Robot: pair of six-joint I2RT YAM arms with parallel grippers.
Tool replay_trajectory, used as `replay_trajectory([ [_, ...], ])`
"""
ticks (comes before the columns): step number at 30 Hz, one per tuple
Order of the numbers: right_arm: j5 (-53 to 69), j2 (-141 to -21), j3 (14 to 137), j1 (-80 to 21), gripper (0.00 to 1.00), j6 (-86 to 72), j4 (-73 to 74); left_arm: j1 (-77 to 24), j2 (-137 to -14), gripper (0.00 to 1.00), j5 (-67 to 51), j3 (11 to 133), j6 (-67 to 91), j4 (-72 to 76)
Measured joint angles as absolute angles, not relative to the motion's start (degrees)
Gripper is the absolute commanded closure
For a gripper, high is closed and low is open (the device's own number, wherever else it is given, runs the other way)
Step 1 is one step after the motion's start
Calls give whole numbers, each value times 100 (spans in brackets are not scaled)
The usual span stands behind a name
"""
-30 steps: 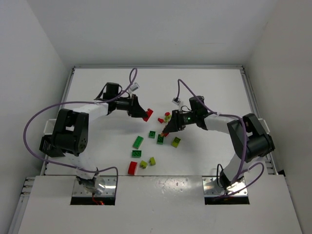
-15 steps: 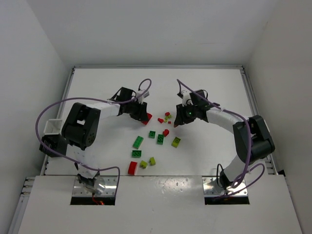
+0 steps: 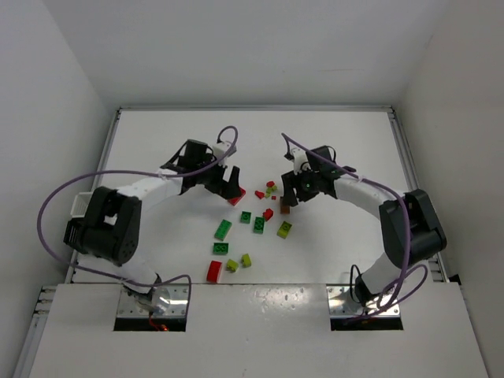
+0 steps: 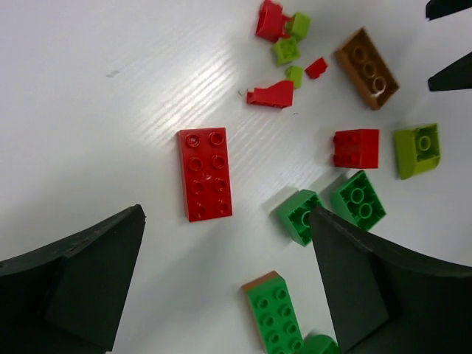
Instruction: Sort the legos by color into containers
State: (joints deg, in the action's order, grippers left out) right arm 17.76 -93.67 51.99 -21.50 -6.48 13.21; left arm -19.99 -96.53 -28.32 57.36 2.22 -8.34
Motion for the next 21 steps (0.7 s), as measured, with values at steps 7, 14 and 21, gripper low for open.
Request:
replay_trajectory([
  [7, 1809, -8731, 5109, -2152, 39, -451, 1245, -1997, -8545, 0, -2473, 5802, -58, -1347],
  [14, 1791, -8538, 5024, -2152, 39, -189, 1212, -1778, -8388, 9, -2423, 5347, -408, -2102],
  [21, 1546, -8399, 5002, -2152, 39, -36, 1253, -2121, -8390, 0, -1516, 5378, -134, -2613],
])
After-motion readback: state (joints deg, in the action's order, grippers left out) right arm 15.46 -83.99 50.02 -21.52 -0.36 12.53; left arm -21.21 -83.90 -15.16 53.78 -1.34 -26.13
